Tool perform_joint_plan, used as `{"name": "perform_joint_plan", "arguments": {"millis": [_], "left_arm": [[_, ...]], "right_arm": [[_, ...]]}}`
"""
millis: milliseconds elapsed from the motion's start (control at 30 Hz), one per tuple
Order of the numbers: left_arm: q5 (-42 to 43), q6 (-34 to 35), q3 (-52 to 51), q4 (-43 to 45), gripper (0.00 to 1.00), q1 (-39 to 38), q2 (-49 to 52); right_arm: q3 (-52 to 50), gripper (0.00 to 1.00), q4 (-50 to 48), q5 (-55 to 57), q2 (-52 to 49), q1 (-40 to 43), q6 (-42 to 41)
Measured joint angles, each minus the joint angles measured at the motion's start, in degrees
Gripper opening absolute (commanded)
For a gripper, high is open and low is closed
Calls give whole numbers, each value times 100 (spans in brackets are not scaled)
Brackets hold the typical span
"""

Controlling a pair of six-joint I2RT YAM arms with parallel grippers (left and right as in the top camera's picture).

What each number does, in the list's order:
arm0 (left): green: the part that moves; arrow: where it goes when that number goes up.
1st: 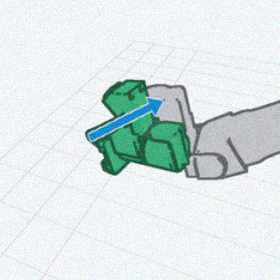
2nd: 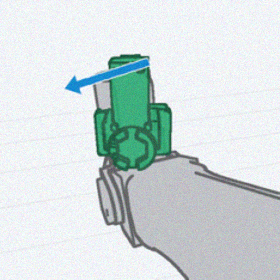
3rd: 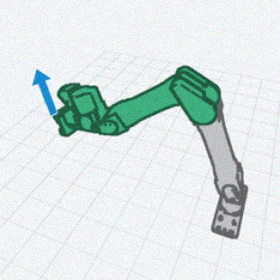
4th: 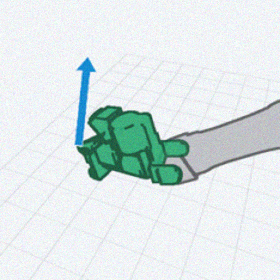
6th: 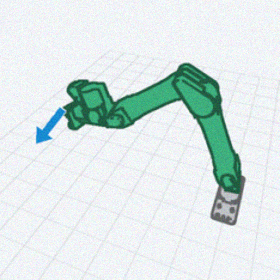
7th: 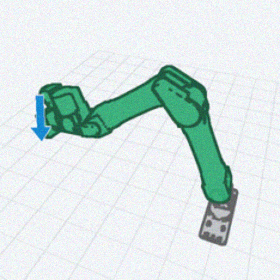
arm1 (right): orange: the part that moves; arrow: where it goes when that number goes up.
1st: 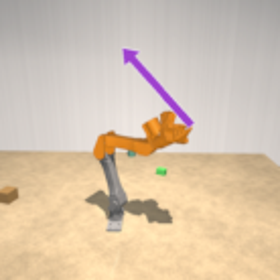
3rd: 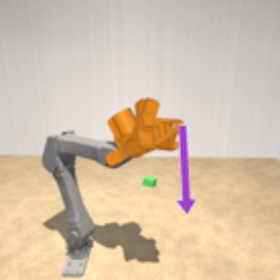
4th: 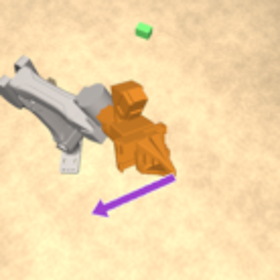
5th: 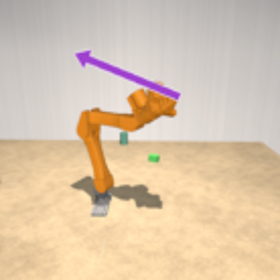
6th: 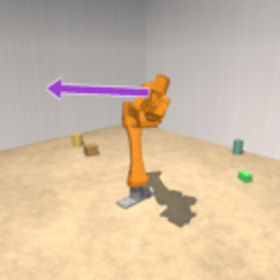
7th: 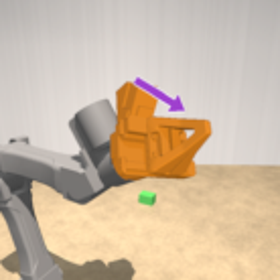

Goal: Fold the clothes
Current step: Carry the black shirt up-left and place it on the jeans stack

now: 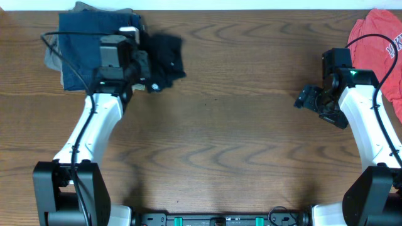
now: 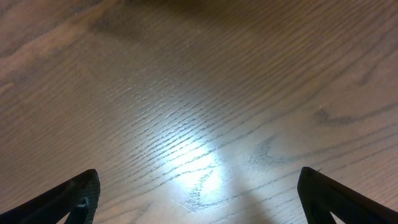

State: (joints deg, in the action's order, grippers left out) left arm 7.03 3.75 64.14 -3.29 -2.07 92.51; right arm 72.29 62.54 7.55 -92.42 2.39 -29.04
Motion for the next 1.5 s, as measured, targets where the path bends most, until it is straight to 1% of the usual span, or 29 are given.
{"name": "perform_joint_plan", "arguments": {"millis": [167, 333, 700, 1000, 1367, 1500], "left_arm": [[-87, -59, 243, 59, 6, 275, 0], [-107, -63, 431, 299, 6, 426, 0], [-125, -63, 492, 522, 6, 444, 0], [-136, -61, 590, 520, 6, 444, -4], [-612, -57, 629, 490, 6, 549, 2], [-627, -57, 638, 745, 7, 761, 173]], "right_arm": [[0, 99, 0, 0, 0, 0, 0], [0, 99, 0, 0, 0, 0, 0], [0, 99, 0, 0, 0, 0, 0], [0, 99, 0, 0, 0, 0, 0], [0, 99, 0, 0, 0, 0, 0], [0, 99, 0, 0, 0, 0, 0]]}}
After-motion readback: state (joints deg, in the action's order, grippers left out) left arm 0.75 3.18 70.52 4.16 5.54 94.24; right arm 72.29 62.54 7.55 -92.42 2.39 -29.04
